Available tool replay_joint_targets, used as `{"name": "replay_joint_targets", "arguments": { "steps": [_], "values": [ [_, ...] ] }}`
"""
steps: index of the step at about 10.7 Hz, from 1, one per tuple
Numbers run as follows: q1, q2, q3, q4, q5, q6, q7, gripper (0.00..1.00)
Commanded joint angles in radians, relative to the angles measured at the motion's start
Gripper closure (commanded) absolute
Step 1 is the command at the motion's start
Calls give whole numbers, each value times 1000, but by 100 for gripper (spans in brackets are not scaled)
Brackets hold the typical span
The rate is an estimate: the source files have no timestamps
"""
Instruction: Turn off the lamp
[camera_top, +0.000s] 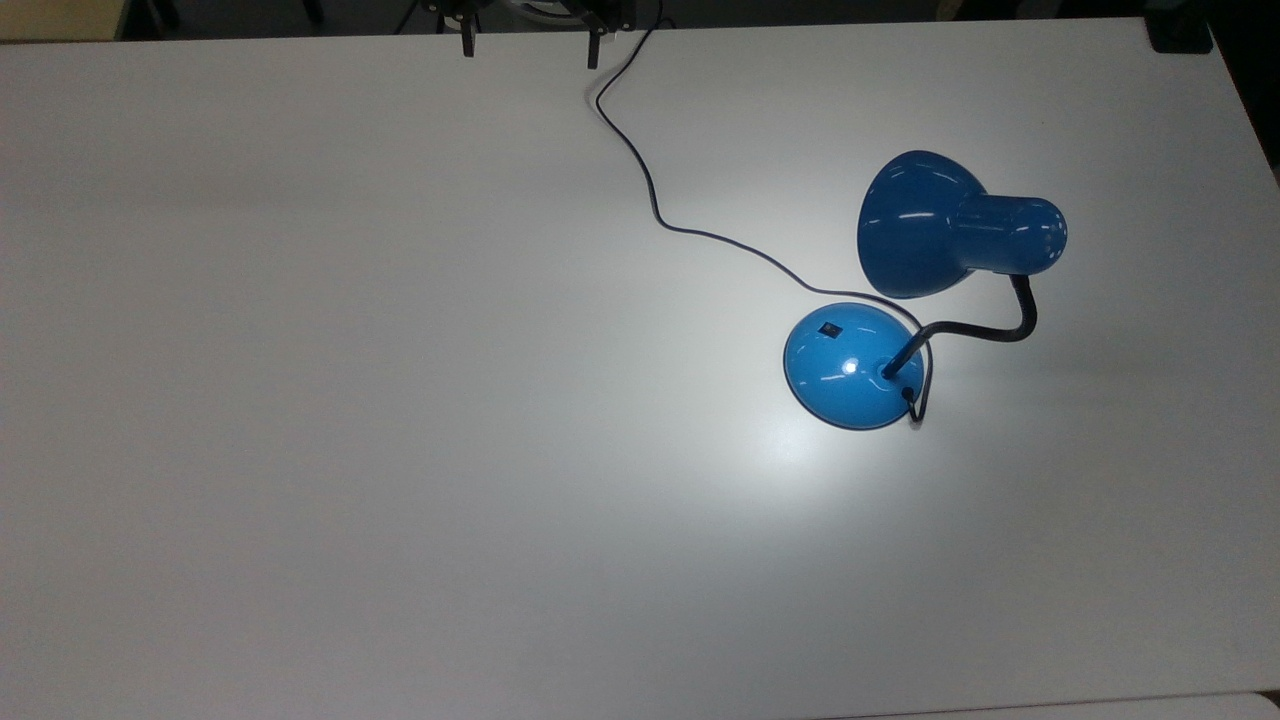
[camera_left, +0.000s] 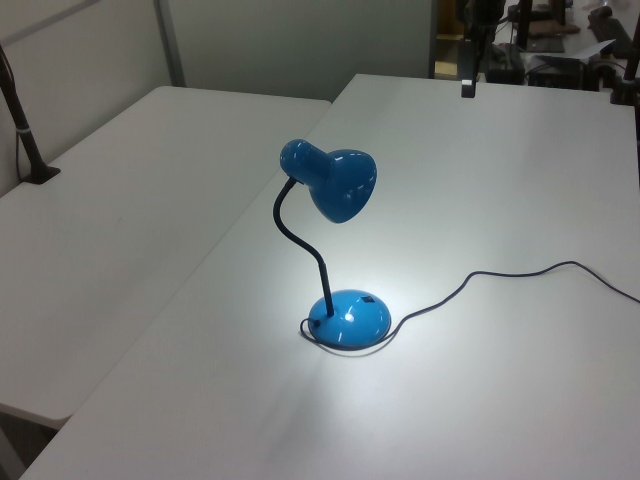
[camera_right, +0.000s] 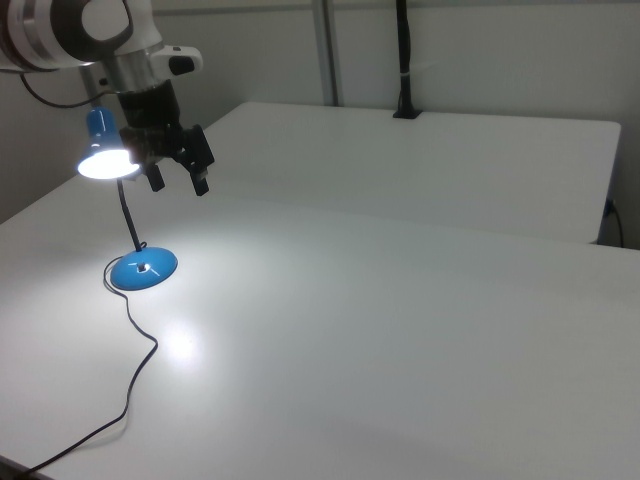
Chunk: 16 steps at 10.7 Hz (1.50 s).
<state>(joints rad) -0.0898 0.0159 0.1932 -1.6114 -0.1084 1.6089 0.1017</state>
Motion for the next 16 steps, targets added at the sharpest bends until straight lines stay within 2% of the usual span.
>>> {"name": "replay_joint_targets", "arguments": {
  "steps": [1,2,3,4,5,6,8,13,16],
  "values": [
    [-5,-7,-1,11,13,-34,-2,5],
    [-5,-7,0,11,13,-34,-8,23],
    [-7,-7,-1,10,15,-32,-34,48],
    [-10,-7,-1,11,21,-34,-52,67],
    [-11,-7,-1,11,27,-34,-54,81],
    [-11,-7,-1,11,27,-32,-54,85],
    [-11,-7,-1,10,27,-32,-54,100],
    [5,7,11,-5,41,-8,-71,100],
    [50,13,17,-77,39,87,-137,100]
  ]
}}
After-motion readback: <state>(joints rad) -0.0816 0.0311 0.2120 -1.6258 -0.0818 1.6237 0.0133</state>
